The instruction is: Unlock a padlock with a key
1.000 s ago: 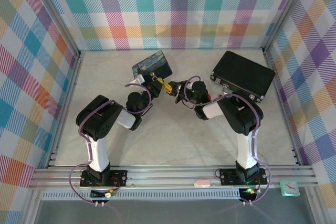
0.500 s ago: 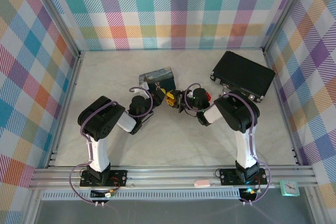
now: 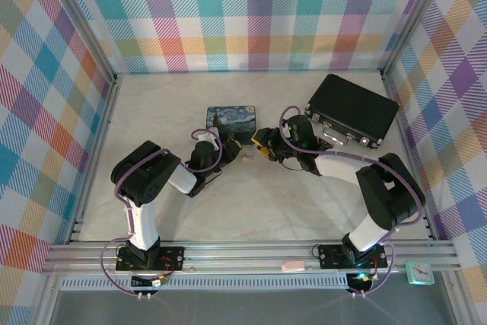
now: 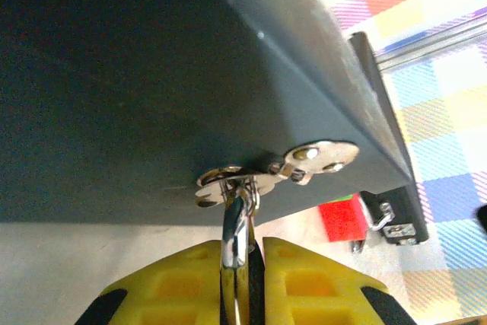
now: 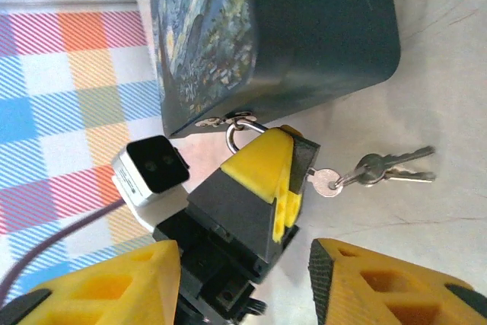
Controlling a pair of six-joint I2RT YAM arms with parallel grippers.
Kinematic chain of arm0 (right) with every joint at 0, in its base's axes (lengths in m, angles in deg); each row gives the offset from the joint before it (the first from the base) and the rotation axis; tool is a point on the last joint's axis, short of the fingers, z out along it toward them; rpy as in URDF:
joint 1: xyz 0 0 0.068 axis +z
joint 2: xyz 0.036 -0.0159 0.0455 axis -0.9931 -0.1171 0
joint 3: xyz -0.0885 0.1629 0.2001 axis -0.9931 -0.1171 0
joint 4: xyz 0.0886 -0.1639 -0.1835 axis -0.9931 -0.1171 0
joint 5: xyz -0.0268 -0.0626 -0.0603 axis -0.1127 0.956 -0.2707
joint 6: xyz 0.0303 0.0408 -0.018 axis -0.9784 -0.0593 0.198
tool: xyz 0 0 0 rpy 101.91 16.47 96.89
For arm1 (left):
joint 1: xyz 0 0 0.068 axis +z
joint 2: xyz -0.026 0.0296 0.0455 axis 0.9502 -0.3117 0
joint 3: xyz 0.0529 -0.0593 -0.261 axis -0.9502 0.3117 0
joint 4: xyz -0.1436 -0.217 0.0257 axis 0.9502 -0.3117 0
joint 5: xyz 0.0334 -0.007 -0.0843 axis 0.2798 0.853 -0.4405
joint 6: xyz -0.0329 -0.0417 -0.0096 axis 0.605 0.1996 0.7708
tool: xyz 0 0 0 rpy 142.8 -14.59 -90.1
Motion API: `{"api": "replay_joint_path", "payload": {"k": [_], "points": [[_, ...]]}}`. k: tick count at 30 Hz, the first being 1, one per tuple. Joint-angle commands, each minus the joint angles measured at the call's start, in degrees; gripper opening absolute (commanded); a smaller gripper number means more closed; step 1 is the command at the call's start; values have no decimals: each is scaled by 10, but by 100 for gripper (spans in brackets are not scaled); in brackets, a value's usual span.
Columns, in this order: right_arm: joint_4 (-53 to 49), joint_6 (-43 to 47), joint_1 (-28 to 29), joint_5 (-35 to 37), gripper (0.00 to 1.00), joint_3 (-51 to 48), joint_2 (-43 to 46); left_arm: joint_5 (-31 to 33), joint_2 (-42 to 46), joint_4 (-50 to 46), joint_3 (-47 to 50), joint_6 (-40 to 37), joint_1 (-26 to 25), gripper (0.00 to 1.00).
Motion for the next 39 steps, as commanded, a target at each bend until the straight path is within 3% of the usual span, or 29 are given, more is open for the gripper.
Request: {"api": "replay_joint_path", "payload": {"k": [1, 3, 6, 13, 15, 19, 25, 31, 39], "points": [[-165, 134, 0, 43, 50, 28, 25, -11, 33, -52, 0, -3, -8, 0], [-197, 171, 2, 59, 51, 42, 34, -8, 36, -82, -3, 4, -11, 3], [-234, 222, 9, 78, 53, 62, 42, -7, 37, -103, 0, 13, -11, 15], [-294, 344, 63, 152, 56, 109, 43, -4, 81, -118, 29, 43, -2, 62], [-304, 373, 81, 177, 57, 123, 38, -3, 108, -130, 46, 51, 7, 70], [-323, 432, 115, 206, 57, 157, 10, -8, 179, -184, 74, 54, 38, 74], [-385, 534, 167, 230, 56, 248, -81, -1, 304, -344, 74, 22, 100, 80], [-447, 556, 192, 279, 56, 341, -173, 6, 373, -502, 23, -45, 155, 86], [-508, 606, 217, 389, 58, 428, -271, -23, 363, -489, 9, -44, 211, 87]]}}
